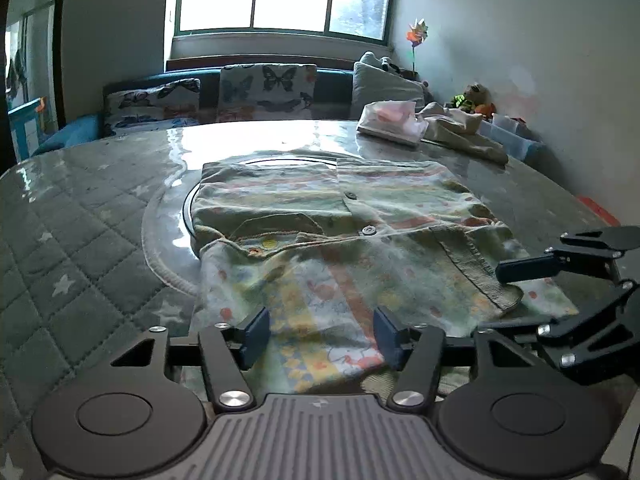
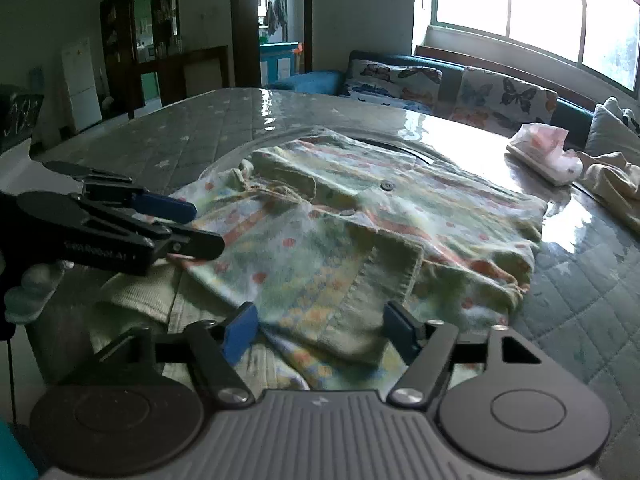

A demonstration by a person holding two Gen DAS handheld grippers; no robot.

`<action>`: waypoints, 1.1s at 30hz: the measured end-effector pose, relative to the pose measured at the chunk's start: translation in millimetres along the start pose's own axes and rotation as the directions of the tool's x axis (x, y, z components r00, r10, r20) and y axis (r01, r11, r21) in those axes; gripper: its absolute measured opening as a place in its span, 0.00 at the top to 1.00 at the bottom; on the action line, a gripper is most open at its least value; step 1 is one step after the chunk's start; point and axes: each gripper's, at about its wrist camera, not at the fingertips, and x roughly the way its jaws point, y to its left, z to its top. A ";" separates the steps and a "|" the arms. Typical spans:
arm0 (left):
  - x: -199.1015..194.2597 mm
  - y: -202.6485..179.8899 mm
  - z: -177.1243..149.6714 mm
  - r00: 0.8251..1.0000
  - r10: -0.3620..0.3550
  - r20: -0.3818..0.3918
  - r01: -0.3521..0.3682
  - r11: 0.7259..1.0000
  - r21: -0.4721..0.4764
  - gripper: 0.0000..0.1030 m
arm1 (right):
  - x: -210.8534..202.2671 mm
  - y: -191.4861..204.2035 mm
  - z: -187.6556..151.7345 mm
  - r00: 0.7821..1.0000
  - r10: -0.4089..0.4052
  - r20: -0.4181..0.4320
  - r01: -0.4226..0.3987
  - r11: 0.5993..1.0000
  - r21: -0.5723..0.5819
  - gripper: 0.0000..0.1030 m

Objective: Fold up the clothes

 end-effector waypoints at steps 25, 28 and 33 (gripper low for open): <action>-19.5 1.3 -2.7 0.998 -0.057 -0.029 0.057 0.998 -0.013 0.08 | 29.4 -27.1 21.6 1.000 -0.023 -0.021 0.023 1.000 0.009 0.15; -26.0 -3.0 -1.8 0.997 -0.064 -0.030 0.064 0.998 -0.011 0.03 | 26.3 -28.1 14.1 0.999 -0.025 -0.029 0.025 1.000 0.012 0.15; -36.6 -12.0 -1.2 0.997 -0.078 -0.026 0.078 0.997 0.007 0.00 | 14.3 -28.2 5.4 0.999 -0.032 -0.020 0.033 0.999 0.024 0.06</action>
